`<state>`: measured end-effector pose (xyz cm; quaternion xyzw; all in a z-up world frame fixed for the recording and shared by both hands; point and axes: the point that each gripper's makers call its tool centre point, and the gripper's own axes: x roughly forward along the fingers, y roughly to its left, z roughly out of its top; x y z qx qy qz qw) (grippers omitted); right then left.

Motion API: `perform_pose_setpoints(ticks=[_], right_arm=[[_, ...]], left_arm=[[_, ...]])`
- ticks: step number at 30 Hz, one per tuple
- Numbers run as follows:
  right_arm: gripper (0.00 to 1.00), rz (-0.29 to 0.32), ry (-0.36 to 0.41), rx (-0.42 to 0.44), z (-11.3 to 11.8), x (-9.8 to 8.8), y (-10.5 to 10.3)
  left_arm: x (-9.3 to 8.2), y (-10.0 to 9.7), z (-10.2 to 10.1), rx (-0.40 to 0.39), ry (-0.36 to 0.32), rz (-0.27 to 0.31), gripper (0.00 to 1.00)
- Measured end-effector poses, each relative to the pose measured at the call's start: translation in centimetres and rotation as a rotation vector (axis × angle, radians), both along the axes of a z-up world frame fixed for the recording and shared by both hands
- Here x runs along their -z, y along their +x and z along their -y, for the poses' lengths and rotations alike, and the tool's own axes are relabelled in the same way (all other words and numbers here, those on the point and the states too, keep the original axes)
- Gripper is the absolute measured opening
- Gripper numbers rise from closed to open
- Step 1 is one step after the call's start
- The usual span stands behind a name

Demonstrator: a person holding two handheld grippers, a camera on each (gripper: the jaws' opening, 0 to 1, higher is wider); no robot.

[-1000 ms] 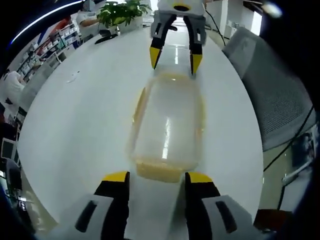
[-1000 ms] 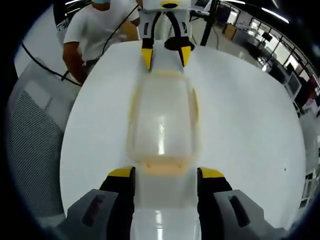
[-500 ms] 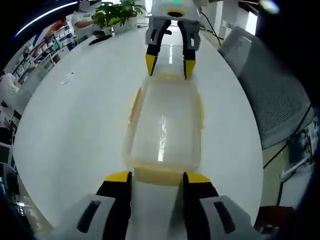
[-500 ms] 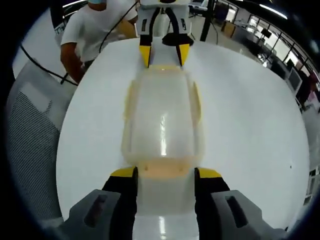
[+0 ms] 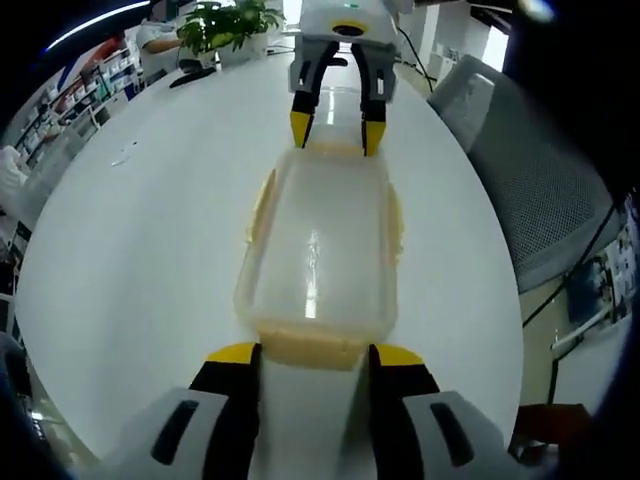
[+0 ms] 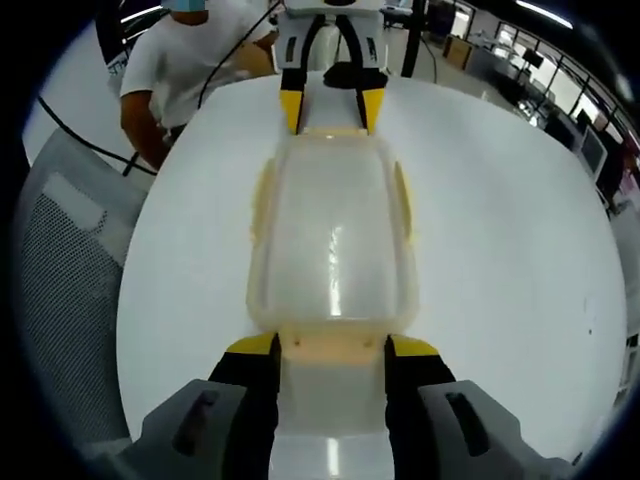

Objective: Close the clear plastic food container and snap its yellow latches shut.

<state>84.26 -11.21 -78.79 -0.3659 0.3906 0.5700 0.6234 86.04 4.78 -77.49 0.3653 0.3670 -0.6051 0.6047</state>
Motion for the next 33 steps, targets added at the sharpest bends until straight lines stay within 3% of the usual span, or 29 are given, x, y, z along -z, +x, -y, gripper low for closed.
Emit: perform_pose_setpoints(ticks=[7,11,33], right_arm=[[0.39,-0.001,-0.008,-0.015,-0.07,0.06,-0.03],[0.39,-0.001,-0.003,-0.014,-0.05,0.07,0.01],[0.35,-0.004,0.006,-0.008,0.15,-0.13,-0.53]], left_arm=[[0.09,0.03,0.16,0.047,0.012,-0.021,0.41],[0.11,0.31,0.14,0.068,0.008,-0.006,0.34],[-0.06,-0.38,0.17,0.055,0.024,-0.009,0.32]])
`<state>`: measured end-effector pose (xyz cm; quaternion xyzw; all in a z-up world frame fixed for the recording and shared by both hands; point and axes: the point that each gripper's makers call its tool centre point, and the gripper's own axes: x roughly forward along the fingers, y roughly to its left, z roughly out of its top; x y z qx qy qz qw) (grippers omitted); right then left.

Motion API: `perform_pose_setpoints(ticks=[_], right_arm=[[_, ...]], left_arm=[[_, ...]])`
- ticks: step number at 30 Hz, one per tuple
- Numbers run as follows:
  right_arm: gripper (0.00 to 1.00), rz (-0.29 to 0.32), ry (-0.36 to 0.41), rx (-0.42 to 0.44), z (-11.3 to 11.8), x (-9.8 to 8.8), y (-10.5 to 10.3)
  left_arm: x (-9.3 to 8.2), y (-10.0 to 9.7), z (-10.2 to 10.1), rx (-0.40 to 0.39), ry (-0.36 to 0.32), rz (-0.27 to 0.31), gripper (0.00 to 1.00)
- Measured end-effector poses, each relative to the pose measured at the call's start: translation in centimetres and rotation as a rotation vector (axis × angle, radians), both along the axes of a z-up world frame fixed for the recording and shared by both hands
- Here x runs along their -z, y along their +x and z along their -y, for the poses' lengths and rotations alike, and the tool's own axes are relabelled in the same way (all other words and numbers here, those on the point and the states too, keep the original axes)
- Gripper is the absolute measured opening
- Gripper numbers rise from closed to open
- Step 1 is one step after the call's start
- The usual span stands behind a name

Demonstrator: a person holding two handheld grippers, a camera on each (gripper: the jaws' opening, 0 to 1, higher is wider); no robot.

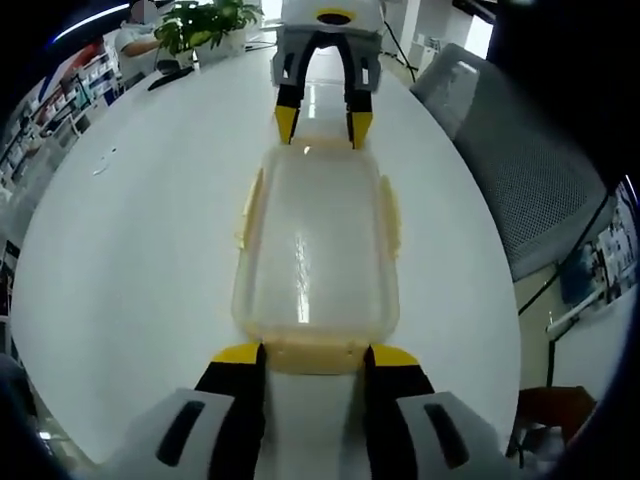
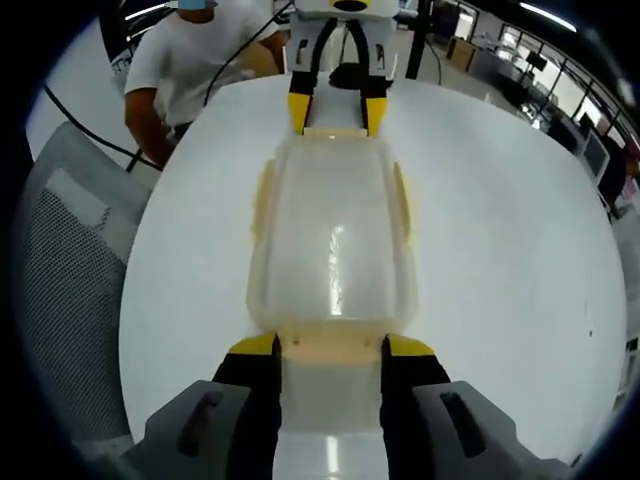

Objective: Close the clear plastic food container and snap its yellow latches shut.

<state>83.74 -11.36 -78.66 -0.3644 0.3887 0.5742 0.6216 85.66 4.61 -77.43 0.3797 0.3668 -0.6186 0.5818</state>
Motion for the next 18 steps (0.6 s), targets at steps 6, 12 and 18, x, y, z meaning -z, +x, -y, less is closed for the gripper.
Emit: perform_pose_setpoints(ticks=[6,12,18], right_arm=[[0.34,-0.003,0.011,-0.001,-0.3,-0.7,-0.3],[0.34,0.003,0.020,-0.008,-0.5,-1.4,-0.5],[0.34,0.010,0.028,-0.018,-0.6,-2.5,-0.8]], left_arm=[[-0.6,-0.4,-0.2,-0.001,0.013,0.001,0.32],[-1.4,-0.7,-0.5,-0.010,0.019,0.010,0.32],[-2.3,-1.2,-0.5,-0.019,0.019,0.019,0.32]])
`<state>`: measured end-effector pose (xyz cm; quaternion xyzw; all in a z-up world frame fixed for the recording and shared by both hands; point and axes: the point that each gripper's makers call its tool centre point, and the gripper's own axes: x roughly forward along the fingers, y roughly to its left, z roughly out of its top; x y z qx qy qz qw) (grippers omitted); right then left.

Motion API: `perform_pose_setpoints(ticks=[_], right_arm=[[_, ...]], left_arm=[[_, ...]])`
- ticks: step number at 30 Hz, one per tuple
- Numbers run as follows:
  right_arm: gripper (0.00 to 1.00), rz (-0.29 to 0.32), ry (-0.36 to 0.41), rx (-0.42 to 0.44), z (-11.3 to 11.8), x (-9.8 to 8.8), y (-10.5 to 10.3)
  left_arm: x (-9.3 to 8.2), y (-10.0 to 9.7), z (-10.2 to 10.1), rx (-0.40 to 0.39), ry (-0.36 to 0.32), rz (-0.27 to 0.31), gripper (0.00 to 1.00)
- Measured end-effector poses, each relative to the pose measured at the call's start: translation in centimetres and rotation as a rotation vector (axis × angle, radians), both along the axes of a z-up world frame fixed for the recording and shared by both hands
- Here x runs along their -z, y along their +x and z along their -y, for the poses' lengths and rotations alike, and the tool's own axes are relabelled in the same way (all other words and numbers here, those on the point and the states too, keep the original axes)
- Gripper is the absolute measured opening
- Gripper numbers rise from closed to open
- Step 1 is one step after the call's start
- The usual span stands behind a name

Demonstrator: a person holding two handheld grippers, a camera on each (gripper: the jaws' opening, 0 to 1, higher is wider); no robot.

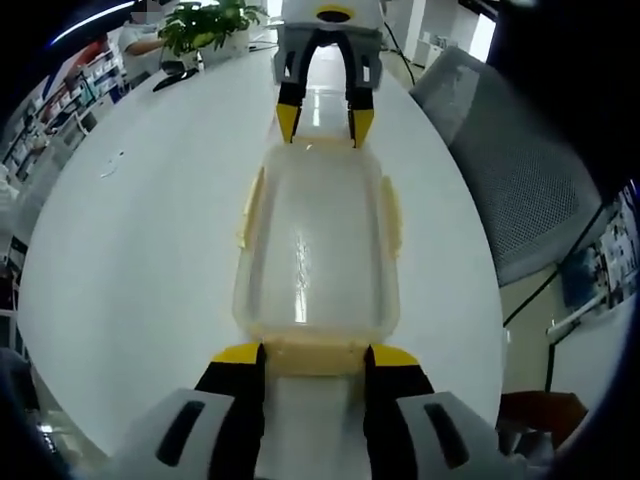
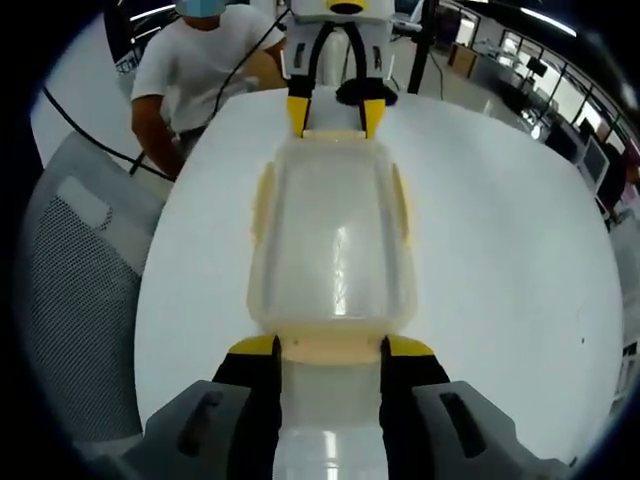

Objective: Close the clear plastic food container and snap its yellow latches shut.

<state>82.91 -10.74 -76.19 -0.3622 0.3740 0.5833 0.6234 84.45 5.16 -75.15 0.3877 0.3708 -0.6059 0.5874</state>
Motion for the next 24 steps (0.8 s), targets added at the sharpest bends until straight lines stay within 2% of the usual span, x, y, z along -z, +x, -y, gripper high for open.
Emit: perform_pose_setpoints(ticks=[11,24], right_arm=[[0.34,-0.013,0.001,-0.027,0.3,-2.2,-0.9],[0.35,-0.007,0.008,-0.040,2.0,-4.5,-1.6]], left_arm=[[-1.8,-1.2,0.3,-0.019,0.000,-0.001,0.32],[-4.1,-2.1,2.0,-0.038,-0.006,0.008,0.32]])
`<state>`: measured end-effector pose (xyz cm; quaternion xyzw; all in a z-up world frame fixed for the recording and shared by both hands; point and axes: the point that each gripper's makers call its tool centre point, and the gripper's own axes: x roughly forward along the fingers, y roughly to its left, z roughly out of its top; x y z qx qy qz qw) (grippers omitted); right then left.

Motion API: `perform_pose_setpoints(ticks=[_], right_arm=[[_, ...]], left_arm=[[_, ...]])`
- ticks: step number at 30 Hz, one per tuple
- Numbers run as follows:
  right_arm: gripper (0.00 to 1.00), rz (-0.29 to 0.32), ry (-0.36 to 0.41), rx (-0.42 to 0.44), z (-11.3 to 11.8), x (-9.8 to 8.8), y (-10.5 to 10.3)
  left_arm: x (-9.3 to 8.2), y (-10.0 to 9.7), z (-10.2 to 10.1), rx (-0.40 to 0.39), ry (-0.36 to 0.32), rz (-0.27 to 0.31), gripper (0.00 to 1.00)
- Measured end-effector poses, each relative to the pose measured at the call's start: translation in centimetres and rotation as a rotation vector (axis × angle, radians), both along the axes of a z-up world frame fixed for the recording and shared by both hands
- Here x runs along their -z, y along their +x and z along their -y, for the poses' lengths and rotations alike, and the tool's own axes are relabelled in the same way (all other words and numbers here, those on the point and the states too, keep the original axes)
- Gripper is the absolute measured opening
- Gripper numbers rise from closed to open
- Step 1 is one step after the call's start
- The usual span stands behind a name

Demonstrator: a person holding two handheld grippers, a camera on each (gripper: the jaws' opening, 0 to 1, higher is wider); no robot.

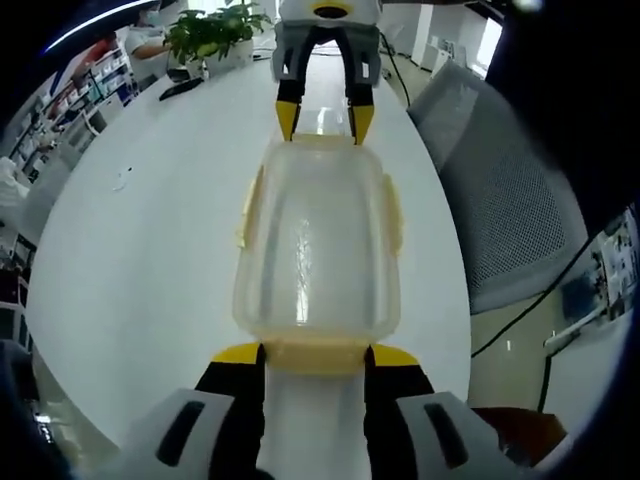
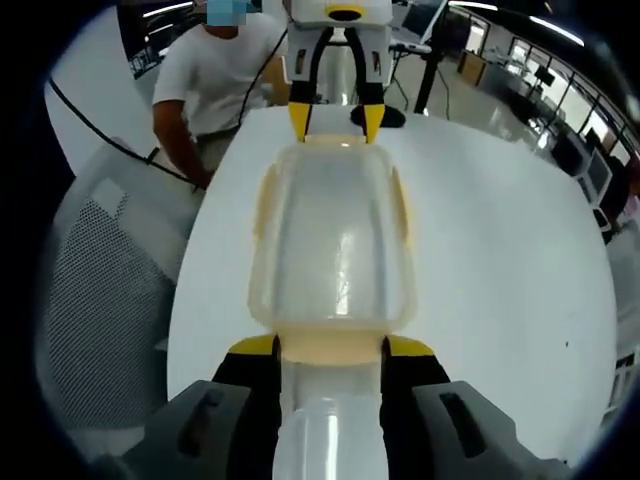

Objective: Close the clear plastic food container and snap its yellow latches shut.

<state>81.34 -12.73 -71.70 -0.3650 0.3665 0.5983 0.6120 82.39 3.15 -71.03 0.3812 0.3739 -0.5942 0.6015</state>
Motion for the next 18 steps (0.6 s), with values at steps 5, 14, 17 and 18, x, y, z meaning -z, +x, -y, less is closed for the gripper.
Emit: perform_pose_setpoints(ticks=[5,14,17,18], right_arm=[[0.35,-0.001,-0.007,-0.009,1.1,-0.6,-0.2],[0.35,0.021,-0.018,-0.024,3.7,-2.0,0.0],[0.35,0.025,-0.022,-0.025,4.4,-2.1,-0.1],[0.35,0.025,-0.023,-0.026,4.7,-2.1,-0.1]], left_arm=[[-0.6,-0.3,1.1,-0.010,-0.006,-0.002,0.32],[-1.7,-0.3,3.4,-0.019,-0.026,0.011,0.32],[-1.7,-0.3,4.1,-0.015,-0.027,0.014,0.32],[-1.7,-0.3,4.3,-0.014,-0.027,0.014,0.32]])
